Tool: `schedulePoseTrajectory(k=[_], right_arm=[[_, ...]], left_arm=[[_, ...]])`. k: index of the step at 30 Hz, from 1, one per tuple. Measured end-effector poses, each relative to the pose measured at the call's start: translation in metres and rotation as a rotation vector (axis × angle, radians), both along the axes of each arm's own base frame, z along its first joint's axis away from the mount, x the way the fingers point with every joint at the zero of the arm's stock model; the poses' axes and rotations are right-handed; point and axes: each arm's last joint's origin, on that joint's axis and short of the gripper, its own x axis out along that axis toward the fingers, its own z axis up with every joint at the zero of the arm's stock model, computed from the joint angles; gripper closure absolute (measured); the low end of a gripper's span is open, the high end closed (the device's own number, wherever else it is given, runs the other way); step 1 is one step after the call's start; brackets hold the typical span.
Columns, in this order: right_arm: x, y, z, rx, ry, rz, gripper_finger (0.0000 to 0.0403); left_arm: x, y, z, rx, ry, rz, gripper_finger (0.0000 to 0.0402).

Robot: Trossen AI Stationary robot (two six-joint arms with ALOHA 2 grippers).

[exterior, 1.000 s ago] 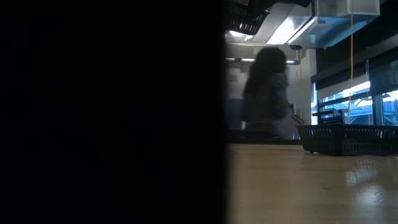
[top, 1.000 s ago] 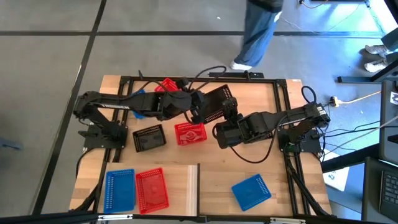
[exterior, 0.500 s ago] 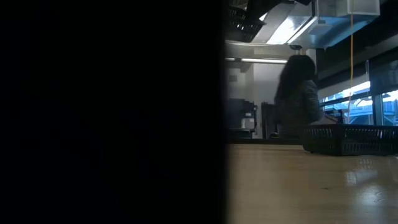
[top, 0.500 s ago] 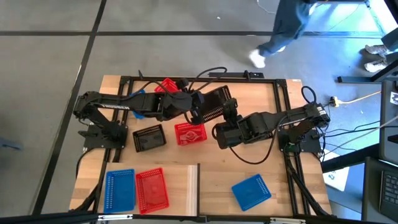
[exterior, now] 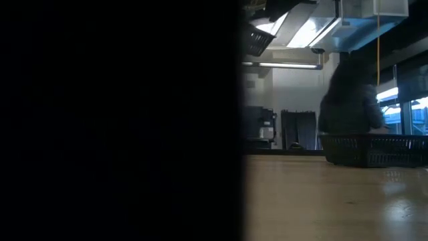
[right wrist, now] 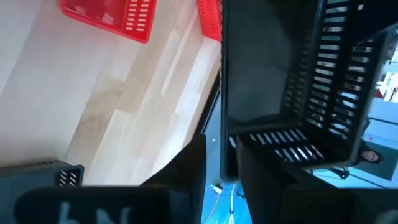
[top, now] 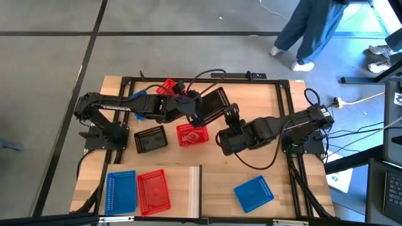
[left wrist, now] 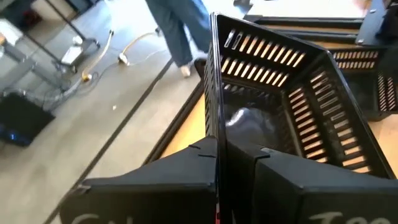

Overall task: Stack baskets on shelf by color
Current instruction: Put the center black bin on the shelf

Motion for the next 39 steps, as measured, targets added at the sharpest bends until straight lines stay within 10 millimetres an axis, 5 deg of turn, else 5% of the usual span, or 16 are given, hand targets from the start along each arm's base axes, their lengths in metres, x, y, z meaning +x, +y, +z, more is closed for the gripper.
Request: schedulePoseTrajectory(k=[11,18,28,39], right_arm=[[-0.012,0.035,0.007,0.022,-0.041,0.092,0.0311],[-0.024,0.054,0.056,0.201,-0.327,0.031,0.0311],[-0.046,0.057,0.116,0.379,-0.573,0.017,0.0311],[-0.047,0.056,0.121,0.358,-0.56,0.05,0.0311]], left_arm=[[-0.025,-0.018,0.012,-0.05,-0.069,0.075,0.0401],[-0.076,-0.051,0.038,-0.291,-0.286,0.094,0.0401],[-0.104,-0.102,0.04,-0.649,-0.405,0.027,0.0402],[-0.117,-0.148,0.03,-0.923,-0.561,0.126,0.0401]])
